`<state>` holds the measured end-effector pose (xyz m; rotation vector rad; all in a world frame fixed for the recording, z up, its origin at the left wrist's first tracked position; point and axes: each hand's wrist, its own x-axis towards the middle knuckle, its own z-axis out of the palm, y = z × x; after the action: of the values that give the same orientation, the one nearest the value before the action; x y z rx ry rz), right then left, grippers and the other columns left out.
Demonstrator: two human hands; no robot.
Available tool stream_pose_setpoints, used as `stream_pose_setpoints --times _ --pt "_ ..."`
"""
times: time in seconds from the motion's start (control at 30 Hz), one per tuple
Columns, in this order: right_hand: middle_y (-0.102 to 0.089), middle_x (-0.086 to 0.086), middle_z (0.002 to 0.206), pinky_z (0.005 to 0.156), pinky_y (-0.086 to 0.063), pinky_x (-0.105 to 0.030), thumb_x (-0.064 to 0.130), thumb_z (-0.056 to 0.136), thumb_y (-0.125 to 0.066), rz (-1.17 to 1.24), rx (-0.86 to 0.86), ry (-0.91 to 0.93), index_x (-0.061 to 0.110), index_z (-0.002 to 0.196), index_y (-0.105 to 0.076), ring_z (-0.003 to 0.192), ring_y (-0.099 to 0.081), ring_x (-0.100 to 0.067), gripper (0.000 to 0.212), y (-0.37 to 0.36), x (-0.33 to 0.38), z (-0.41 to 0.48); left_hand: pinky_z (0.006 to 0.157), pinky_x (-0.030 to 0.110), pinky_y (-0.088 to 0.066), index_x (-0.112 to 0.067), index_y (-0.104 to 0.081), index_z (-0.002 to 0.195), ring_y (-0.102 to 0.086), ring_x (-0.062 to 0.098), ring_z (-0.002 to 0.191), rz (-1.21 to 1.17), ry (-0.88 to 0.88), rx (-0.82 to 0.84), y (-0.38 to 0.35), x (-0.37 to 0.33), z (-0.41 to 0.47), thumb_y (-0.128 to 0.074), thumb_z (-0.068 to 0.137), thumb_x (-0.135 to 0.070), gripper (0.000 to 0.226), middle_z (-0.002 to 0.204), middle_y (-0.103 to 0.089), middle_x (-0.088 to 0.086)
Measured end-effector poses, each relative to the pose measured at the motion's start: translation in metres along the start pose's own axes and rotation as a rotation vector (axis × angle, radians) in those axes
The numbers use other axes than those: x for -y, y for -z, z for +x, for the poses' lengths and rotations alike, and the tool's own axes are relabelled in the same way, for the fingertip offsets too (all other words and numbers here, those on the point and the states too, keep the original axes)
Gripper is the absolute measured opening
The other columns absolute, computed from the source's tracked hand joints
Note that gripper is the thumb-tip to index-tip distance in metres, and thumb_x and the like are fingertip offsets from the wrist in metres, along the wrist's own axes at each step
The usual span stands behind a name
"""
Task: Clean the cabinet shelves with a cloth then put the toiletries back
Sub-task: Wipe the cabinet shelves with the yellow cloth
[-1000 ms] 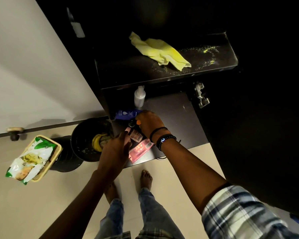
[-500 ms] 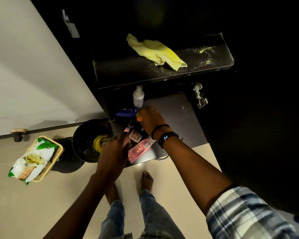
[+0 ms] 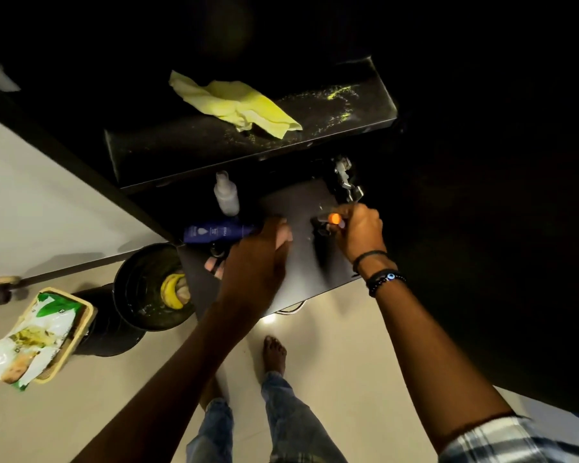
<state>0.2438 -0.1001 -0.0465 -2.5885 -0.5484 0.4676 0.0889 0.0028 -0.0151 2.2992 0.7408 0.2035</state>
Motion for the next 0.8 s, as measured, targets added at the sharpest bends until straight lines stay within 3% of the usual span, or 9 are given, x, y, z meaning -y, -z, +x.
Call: stream_pose_setpoints --times 0.13,0.27,0.6,0.8 --pt "-0.069 -0.016 0.101 0.085 -0.052 -0.034 0.006 0.086 -0.063 -0.078 0.037 -0.067 0.009 0.102 -0.070 0.098 -0.065 -0.032 0.018 0.004 -0.024 0.002 0.082 0.044 -0.046 -0.009 -0.052 0.122 -0.062 0.039 0.096 0.068 -0.056 0.064 -0.034 -0.019 0.037 -0.053 0.093 -0.018 0.031 0.105 -0.065 0.018" --pt "-0.065 -0.021 0.107 0.090 -0.052 -0.042 0.006 0.091 -0.056 -0.101 0.056 -0.045 0.010 0.109 -0.067 0.102 -0.061 -0.037 0.022 0.002 -0.032 0.005 0.095 0.037 -0.036 -0.010 -0.052 0.125 -0.053 0.034 0.113 0.139 -0.037 0.138 -0.067 -0.020 0.065 -0.050 0.095 -0.017 0.032 0.120 -0.059 0.015" --pt "-0.063 -0.023 0.104 0.080 -0.048 -0.041 0.010 0.096 -0.044 -0.194 0.123 0.000 0.002 0.101 -0.063 0.099 -0.059 -0.041 0.022 -0.001 -0.026 0.017 0.081 0.039 -0.044 -0.013 -0.058 0.103 -0.061 0.031 0.094 0.155 -0.056 0.154 -0.108 -0.010 0.098 -0.034 0.100 -0.026 0.027 0.099 -0.065 0.012" --pt "-0.066 -0.019 0.100 0.076 -0.050 -0.037 0.007 0.092 -0.050 -0.172 0.138 -0.012 0.006 0.099 -0.066 0.096 -0.063 -0.037 0.017 -0.008 -0.028 0.020 0.087 0.045 -0.048 -0.009 -0.059 0.115 -0.060 0.036 0.106 0.086 -0.053 0.136 -0.102 -0.020 0.095 -0.042 0.097 -0.022 0.028 0.114 -0.064 0.016"
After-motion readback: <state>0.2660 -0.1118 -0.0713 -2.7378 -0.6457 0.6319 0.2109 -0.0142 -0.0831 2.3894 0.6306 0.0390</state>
